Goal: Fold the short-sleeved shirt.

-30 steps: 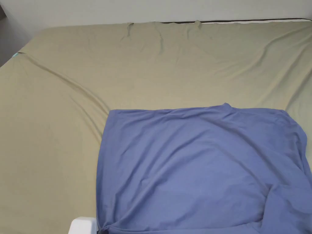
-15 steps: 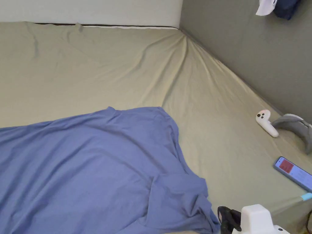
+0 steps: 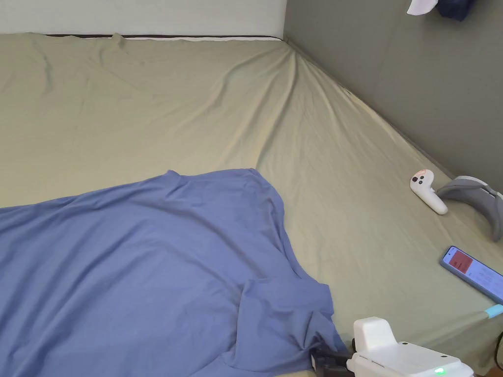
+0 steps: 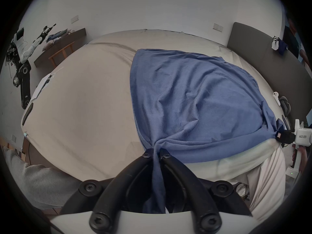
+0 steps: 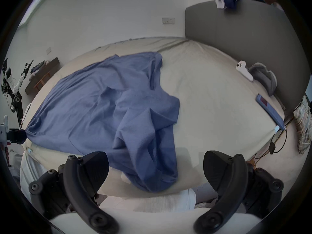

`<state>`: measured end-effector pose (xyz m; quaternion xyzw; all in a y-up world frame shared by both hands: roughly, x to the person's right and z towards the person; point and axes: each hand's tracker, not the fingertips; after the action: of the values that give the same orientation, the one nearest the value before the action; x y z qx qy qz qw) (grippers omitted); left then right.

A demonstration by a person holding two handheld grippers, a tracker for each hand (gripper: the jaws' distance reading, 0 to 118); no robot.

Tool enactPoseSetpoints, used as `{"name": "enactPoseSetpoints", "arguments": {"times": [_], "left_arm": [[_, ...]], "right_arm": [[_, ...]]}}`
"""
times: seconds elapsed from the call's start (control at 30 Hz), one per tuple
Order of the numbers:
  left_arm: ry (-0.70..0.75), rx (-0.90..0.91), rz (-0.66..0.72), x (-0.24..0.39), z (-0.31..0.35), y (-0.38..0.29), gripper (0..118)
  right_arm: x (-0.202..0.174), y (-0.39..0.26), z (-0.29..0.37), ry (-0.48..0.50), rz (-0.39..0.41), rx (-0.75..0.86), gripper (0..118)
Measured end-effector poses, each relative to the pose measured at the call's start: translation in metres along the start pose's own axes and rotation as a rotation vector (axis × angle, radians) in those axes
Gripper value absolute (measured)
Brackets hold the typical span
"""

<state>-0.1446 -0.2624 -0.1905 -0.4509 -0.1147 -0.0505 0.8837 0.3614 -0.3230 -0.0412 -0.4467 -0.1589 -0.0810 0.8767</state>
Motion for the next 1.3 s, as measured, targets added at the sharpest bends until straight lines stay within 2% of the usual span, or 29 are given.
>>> {"name": "enactPoseSetpoints", "arguments": {"times": [0.03,0.07,0.1,0.13,0.2,0.5,0.67,0.9,1.1,1.3], "left_arm": [[-0.003,-0.001,0.000,0.001,0.002,0.000,1],[-0.002,0.000,0.001,0.002,0.004,0.000,1],[-0.004,0.003,0.001,0.003,0.006,0.000,1],[-0.009,0.004,0.004,0.003,0.008,0.001,1],[-0.008,0.013,0.003,0.004,0.015,0.002,1],[-0.029,0.073,0.019,-0.017,0.049,-0.002,1],[-0.018,0.068,0.001,-0.015,0.072,-0.013,1],[0.000,0.017,-0.009,-0.029,0.083,-0.036,1],[-0.010,0.017,-0.004,-0.033,0.064,-0.019,1],[-0.035,0.050,0.019,-0.040,0.018,0.019,1]], "right_arm": [[0.001,0.002,0.004,0.042,0.009,0.001,54],[0.001,0.003,0.007,0.085,0.000,0.006,26],[0.000,0.003,0.013,0.109,-0.042,0.041,9],[-0.005,0.003,0.017,0.096,-0.037,0.067,9],[-0.013,0.005,0.022,0.074,0.033,0.050,9],[-0.005,0.005,0.072,0.118,-0.018,0.189,9],[-0.002,-0.007,0.100,0.119,-0.016,0.200,9],[0.001,-0.036,0.128,0.121,-0.066,0.148,9],[-0.001,-0.010,0.110,0.124,-0.113,0.137,9],[-0.006,0.056,0.064,0.135,-0.087,0.166,9]]}}
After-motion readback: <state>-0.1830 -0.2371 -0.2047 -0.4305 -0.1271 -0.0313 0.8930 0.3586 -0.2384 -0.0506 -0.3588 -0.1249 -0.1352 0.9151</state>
